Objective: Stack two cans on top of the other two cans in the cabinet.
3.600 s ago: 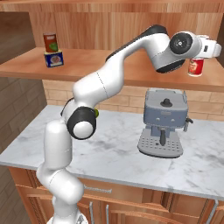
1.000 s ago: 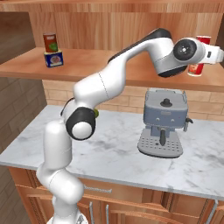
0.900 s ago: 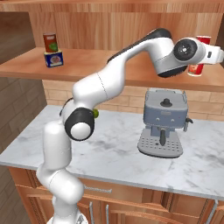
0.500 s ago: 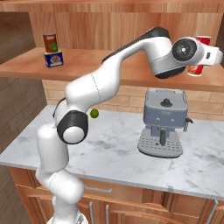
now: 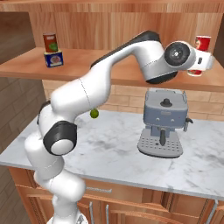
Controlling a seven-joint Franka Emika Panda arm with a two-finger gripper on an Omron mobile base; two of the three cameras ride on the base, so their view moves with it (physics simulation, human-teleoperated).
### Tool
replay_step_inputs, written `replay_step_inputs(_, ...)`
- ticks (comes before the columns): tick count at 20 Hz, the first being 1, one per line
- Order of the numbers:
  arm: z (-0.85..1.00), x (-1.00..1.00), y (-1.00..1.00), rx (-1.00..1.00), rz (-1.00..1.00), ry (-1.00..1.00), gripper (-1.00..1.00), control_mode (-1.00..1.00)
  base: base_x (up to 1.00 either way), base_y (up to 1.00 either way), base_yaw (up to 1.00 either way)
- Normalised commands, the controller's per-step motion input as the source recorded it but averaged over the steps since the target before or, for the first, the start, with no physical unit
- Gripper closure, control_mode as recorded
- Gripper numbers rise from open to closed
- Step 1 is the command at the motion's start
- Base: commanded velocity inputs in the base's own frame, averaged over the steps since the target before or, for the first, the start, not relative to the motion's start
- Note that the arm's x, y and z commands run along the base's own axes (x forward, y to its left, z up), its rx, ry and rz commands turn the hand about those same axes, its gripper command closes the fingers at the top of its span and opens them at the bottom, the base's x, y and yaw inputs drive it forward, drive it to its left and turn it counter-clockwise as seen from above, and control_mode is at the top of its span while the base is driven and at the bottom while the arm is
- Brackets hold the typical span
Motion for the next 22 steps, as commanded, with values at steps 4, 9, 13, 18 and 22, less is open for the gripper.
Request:
replay_step_inputs(4, 0.01, -0.29, 0.24, 0.00, 0.00, 0.00, -1.00, -1.00, 0.00, 0.00, 0.00)
replay_step_inputs(9, 0.13, -0.43, 0.17, 0.00, -0.04, 0.01, -1.00, -1.00, 0.00, 0.00, 0.00)
replay_step_inputs(13, 0.17, -0.48, 0.19, 0.00, -0.09, 0.09, -1.00, -1.00, 0.00, 0.00, 0.00)
replay_step_inputs(18, 0.05, -0.44, 0.34, 0.02, -0.11, 0.14, -1.00, -1.00, 0.00, 0.00, 0.00)
replay_step_inputs(22, 0.00, -0.44, 0.41, 0.04, -0.11, 0.09, -1.00, -1.00, 0.00, 0.00, 0.00)
